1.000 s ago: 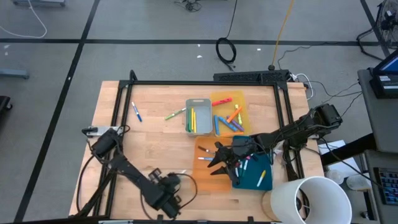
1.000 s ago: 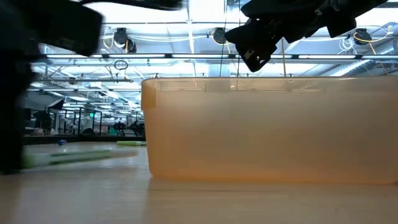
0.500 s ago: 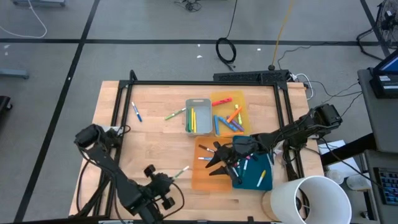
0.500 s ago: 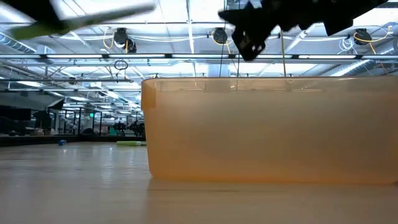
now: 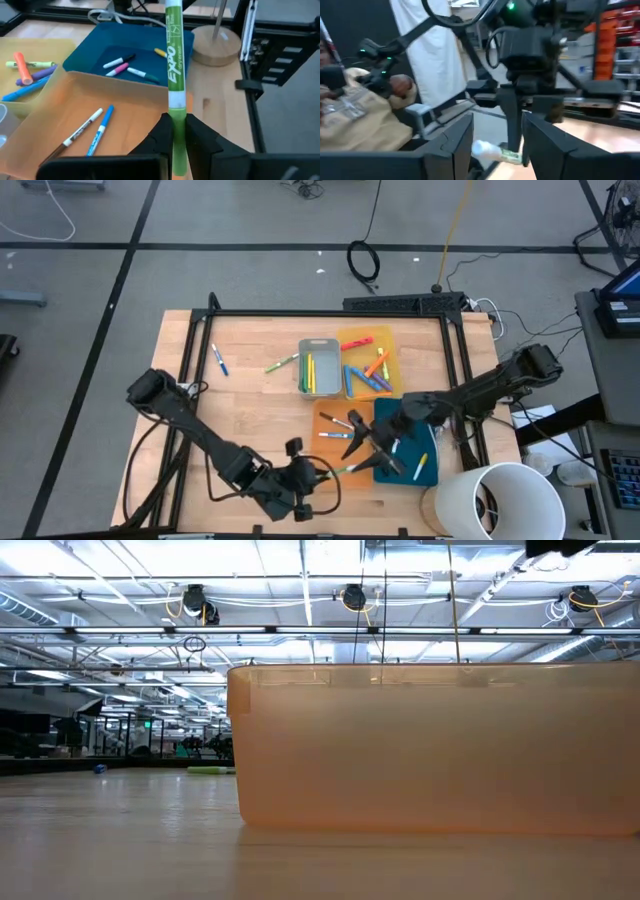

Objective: Pick & Place Markers
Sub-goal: Put the green marker pen into the orange bin, then put the blue marker pen into the orange bin

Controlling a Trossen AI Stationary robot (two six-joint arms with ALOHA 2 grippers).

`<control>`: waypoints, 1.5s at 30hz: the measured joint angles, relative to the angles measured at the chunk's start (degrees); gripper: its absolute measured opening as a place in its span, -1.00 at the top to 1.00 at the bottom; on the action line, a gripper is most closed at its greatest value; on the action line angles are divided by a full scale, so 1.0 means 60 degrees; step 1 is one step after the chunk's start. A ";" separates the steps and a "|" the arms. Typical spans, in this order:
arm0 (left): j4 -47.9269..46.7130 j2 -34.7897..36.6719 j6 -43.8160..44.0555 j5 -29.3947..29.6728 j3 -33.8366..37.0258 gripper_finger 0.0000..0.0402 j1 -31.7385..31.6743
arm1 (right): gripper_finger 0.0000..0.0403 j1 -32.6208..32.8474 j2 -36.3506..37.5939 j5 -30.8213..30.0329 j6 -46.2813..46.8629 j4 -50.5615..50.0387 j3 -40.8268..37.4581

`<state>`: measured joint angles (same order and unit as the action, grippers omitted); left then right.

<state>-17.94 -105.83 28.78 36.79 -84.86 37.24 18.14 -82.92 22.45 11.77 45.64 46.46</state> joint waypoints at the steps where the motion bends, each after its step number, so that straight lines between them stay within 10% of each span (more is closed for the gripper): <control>1: -0.0077 -0.0002 0.0010 -0.0009 0.0000 0.85 -0.0040 | 0.23 0.0022 0.0249 -0.0131 -0.0118 -0.0314 0.0000; 18: -0.1433 -0.1276 0.2050 -0.2780 -0.0004 0.79 -0.2208 | 0.23 0.0172 0.3062 -0.2526 -0.1353 -0.3419 -0.0165; 31: -0.3623 -0.0872 0.2089 -0.4415 -0.0018 -0.03 -0.3208 | 0.23 0.0093 0.3209 -0.2595 -0.1850 -0.1737 -0.1434; 39: -0.9399 0.0303 0.4526 -0.2185 -0.0014 -0.12 -0.3214 | 0.23 0.0096 0.3217 -0.3534 -0.2819 -0.1763 -0.1453; 45: -1.0118 0.2441 0.5473 -0.1620 0.1676 0.01 -0.4386 | 0.23 0.0086 0.3217 -0.4546 -0.3526 -0.2028 -0.1453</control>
<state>-78.65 -91.18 61.62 27.07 -74.80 10.92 18.66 -63.61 -4.82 -9.39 33.47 37.74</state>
